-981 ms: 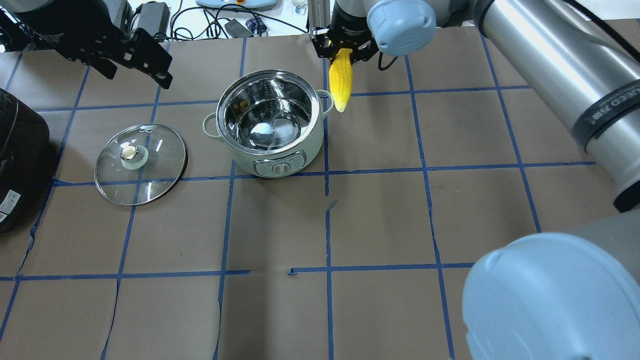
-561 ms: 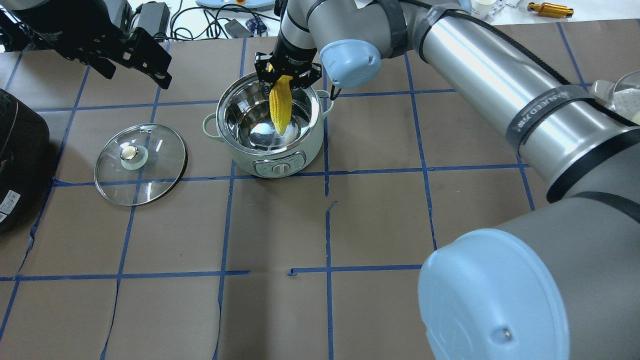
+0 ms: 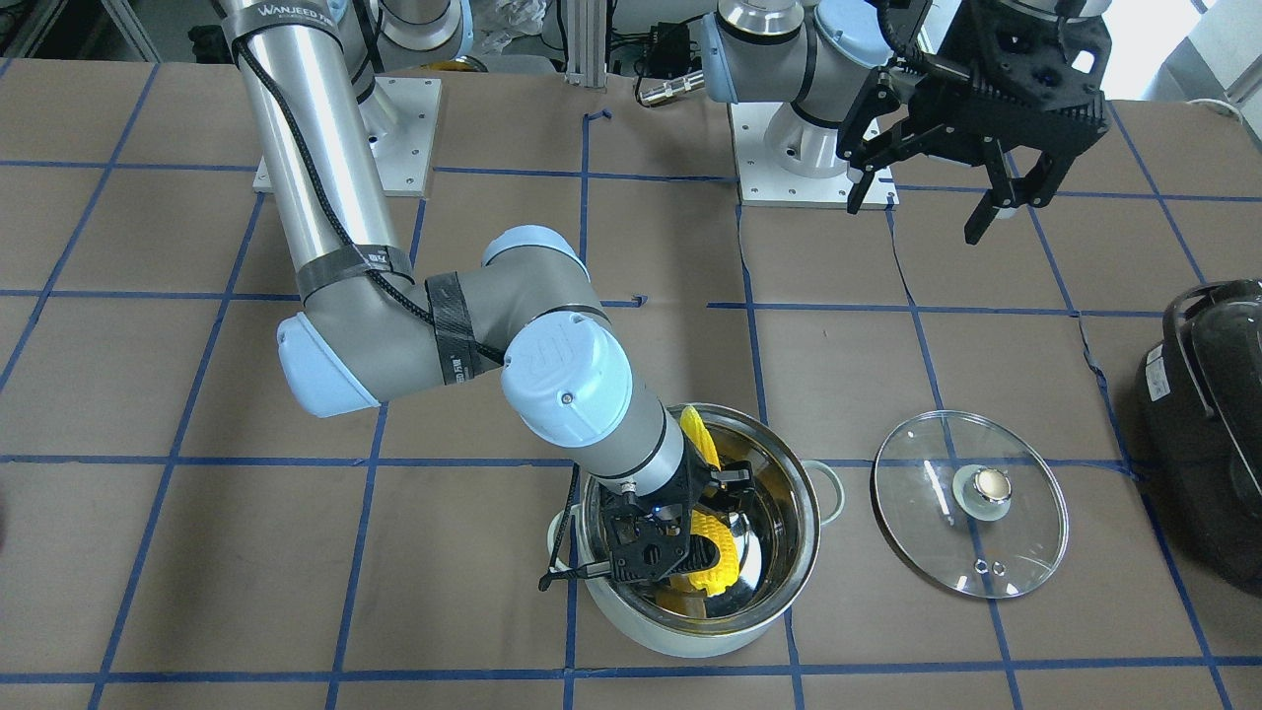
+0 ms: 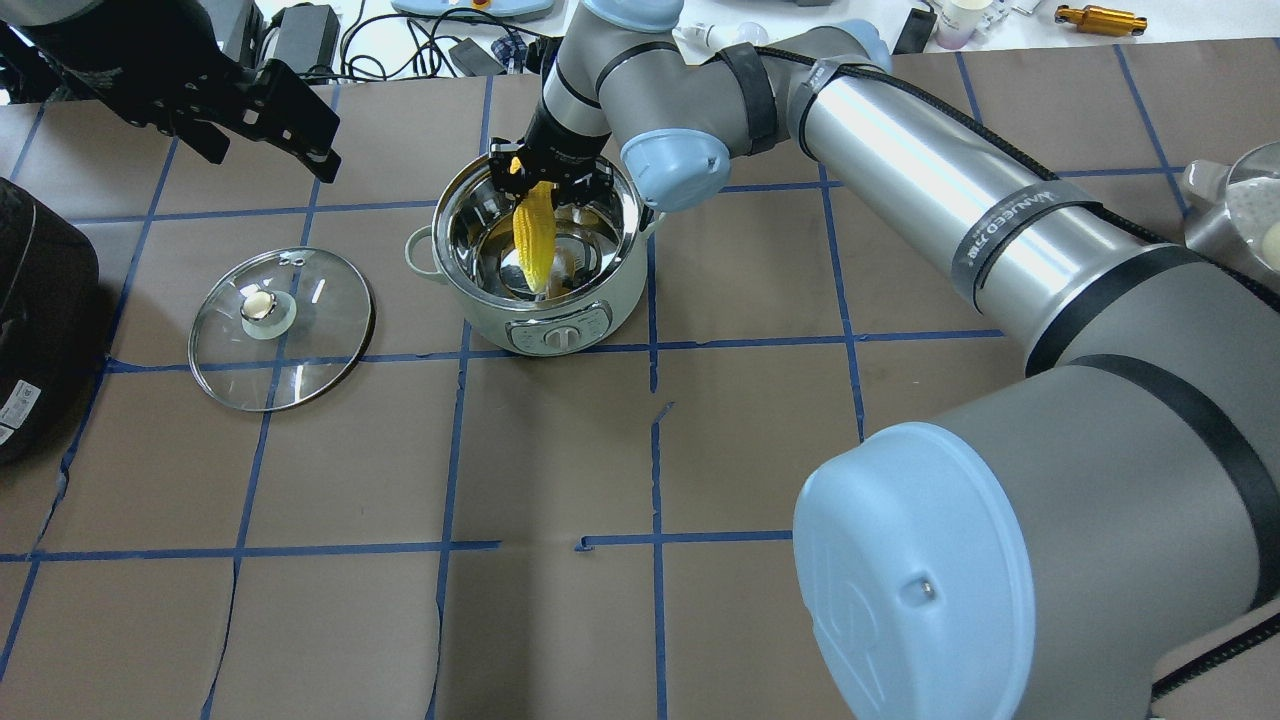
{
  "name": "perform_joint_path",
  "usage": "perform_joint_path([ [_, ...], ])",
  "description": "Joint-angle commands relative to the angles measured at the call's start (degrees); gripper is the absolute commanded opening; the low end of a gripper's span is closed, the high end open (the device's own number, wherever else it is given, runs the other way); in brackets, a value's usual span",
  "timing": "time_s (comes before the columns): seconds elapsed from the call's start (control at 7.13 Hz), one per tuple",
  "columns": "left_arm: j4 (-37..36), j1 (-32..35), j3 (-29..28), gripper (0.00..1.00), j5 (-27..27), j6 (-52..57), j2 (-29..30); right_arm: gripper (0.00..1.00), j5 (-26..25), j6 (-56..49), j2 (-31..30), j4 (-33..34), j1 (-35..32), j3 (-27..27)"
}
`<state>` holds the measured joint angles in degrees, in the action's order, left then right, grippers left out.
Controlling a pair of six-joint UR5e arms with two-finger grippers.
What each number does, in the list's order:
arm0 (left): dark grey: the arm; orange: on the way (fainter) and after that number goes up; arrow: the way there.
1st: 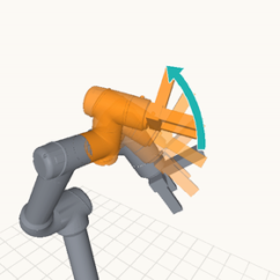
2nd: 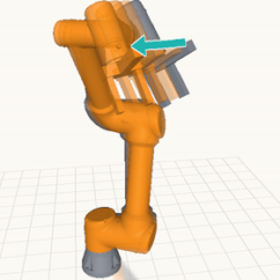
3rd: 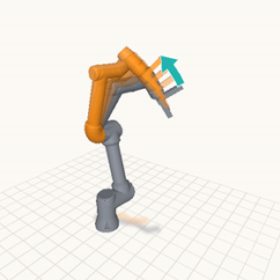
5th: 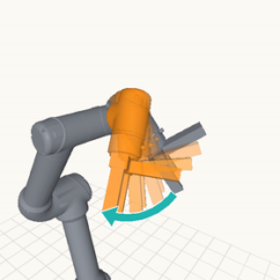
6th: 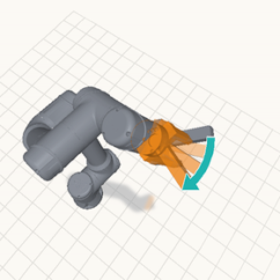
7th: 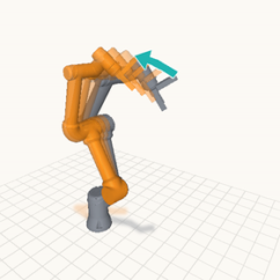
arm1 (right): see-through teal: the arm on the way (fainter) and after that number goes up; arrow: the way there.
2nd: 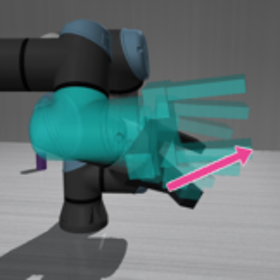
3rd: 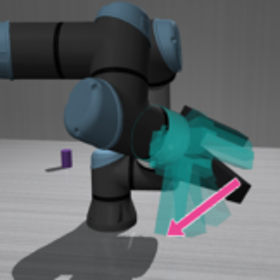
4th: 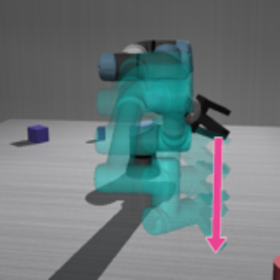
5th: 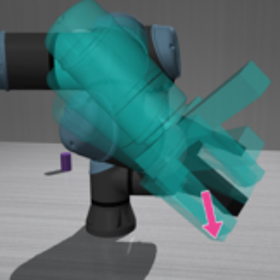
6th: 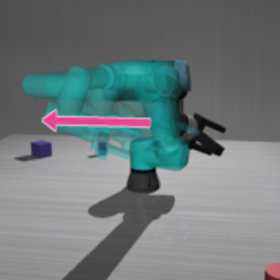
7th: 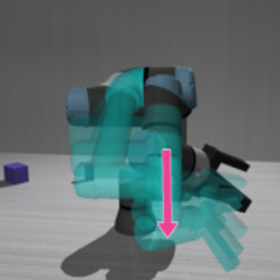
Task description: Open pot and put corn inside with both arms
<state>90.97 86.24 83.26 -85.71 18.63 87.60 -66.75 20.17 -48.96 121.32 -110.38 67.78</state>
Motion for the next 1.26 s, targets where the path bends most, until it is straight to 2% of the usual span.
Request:
perform_joint_path([
  [0.0, 0.00, -0.01, -0.11, 1.00, 0.28, 0.00, 0.03, 0.04, 0.04, 0.13, 1.23, 0.67, -0.10, 0.07],
  [0.28, 0.08, -0.36, 0.15, 1.00, -0.07, 0.00, -0.41, 0.04, 0.04, 0.05, 1.93, 0.76, -0.27, 0.07],
  [0.42, 0.08, -0.28, 0.06, 1.00, 0.01, 0.00, -0.32, 0.07, 0.04, 0.13, 1.85, 0.67, -0.28, 0.07],
  [0.56, 0.08, -0.28, 0.23, 1.00, -0.07, 0.00, -0.50, 0.70, -0.22, 0.57, 1.67, 0.67, -0.19, 0.07],
  [0.7, 0.08, -0.37, 0.15, 1.00, 0.01, 0.00, -0.41, 0.82, -0.40, 1.62, 0.97, 0.06, -0.27, 0.15],
  [0.84, 0.08, -0.37, 0.23, 1.00, 0.01, 0.00, -0.50, 1.00, -0.66, 1.89, -0.25, -0.21, -0.28, 0.42],
  [1.12, 0.61, -0.37, 0.06, 1.00, -0.25, 0.00, -0.41, 1.00, -1.97, 1.89, -5.85, -1.95, -0.10, 5.22],
])
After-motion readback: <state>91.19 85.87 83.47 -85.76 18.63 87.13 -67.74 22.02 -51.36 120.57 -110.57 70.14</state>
